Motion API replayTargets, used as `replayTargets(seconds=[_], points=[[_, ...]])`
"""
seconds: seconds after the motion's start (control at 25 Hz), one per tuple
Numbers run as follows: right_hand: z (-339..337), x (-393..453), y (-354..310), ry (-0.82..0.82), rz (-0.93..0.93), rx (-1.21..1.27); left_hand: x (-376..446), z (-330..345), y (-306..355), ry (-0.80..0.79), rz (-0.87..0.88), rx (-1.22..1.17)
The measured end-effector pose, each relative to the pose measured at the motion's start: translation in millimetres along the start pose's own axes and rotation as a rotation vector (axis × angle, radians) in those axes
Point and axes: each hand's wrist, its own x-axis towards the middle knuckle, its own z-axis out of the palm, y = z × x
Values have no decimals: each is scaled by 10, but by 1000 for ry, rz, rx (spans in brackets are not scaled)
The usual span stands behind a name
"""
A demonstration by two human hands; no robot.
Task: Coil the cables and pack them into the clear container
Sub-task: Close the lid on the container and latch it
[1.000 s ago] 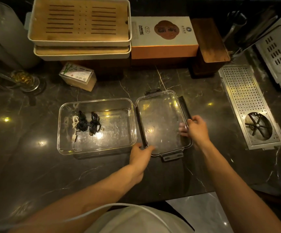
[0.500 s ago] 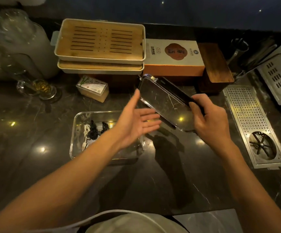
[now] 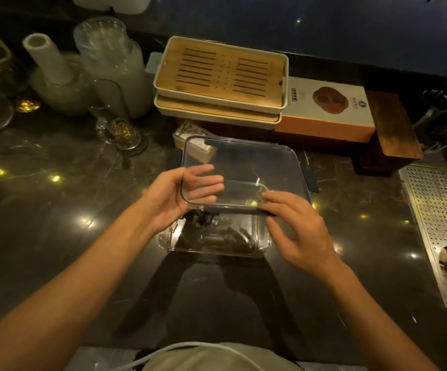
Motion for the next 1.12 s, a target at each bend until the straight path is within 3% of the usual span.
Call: replayTargets(seconds=[0.12, 0.24, 0.32, 0.4, 0.48, 0.6, 0.8, 1.12], points=[[204, -16, -121, 90, 251, 112, -90, -237, -104, 29, 30, -3], [246, 80, -128, 233, 761, 167, -131, -444, -225, 52, 11, 44], [253, 108, -27, 153, 1081, 354, -158, -554, -275, 67, -10, 88], [314, 86, 91, 60, 1222, 560, -162, -640, -303, 92, -27, 132], [399, 52, 127, 54, 1245, 607, -146, -663, -340, 219, 18, 318], [500, -7, 135, 114, 1186, 425, -97, -735, -449, 499, 285, 771], [582, -70, 152, 182, 1073, 364, -77, -924, -528, 502, 511, 1065], [631, -8, 170, 295, 991, 422, 2, -1016, -510, 550, 607, 1026]])
